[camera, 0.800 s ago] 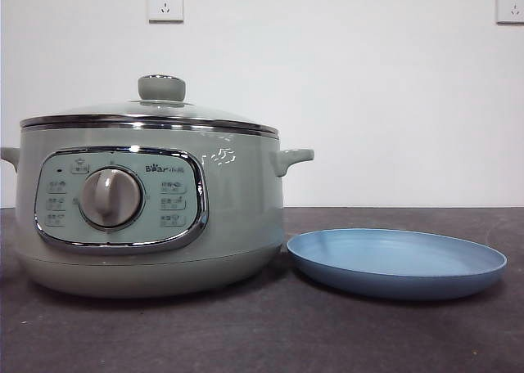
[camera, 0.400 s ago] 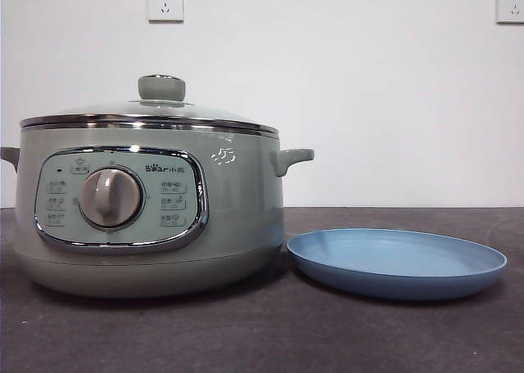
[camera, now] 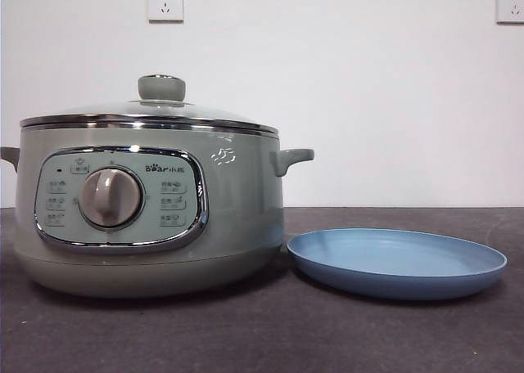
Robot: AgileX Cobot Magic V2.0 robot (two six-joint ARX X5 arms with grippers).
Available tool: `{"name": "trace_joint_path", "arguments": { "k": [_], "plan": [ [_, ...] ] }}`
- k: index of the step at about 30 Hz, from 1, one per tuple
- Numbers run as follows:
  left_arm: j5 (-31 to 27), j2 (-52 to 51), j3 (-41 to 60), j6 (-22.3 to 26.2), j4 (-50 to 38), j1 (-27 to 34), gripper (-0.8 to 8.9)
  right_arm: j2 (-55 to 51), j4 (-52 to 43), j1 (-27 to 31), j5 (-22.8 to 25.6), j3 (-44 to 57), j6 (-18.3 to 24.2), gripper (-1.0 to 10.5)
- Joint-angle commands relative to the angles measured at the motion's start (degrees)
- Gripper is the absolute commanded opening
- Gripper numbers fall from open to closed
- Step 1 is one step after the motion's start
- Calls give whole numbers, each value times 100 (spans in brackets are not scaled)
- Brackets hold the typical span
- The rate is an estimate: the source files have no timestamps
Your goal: Take the pumpkin out from the steamer,put the pumpkin in the blue plate,close the lid
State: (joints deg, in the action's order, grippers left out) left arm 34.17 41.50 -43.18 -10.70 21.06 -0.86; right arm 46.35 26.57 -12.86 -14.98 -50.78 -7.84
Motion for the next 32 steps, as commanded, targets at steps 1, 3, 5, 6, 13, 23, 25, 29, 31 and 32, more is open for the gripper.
{"name": "trace_joint_path", "arguments": {
  "k": [1, 3, 5, 6, 13, 23, 25, 29, 31, 32],
  "plan": [
    [26, 2, -4, 15, -37, 2, 409, 44, -33, 4, -7, -13, 63, 442],
    [-20, 48, -4, -48, -111, 2, 408, 66, -31, 4, -7, -13, 31, 442],
    [-129, 144, -20, -131, -275, -42, 408, 96, -28, 4, -9, -13, -87, 442],
    [-142, 199, -46, -131, -330, -76, 408, 109, -28, 4, -9, -13, -144, 441],
    [-778, 1080, -804, 144, -26, -669, 407, 140, -28, -26, -17, -13, -221, 441],
    [-2096, 2643, -2092, 894, 439, -1912, 406, 144, 101, -87, -13, -13, -216, 441],
    [-2282, 2857, -2170, 970, 422, -2068, 405, 146, 131, -87, -13, -13, -216, 441],
    [-2533, 3246, -2184, 1080, 413, -2306, 405, 146, 210, -85, -9, -13, -210, 441],
    [-2533, 3407, -2184, 1084, 439, -2369, 405, 157, 240, -85, -9, -13, -184, 441],
    [-2533, 3486, -2184, 1088, 446, -2400, 405, 166, 247, -85, -9, -13, -166, 441]
  ]
}}
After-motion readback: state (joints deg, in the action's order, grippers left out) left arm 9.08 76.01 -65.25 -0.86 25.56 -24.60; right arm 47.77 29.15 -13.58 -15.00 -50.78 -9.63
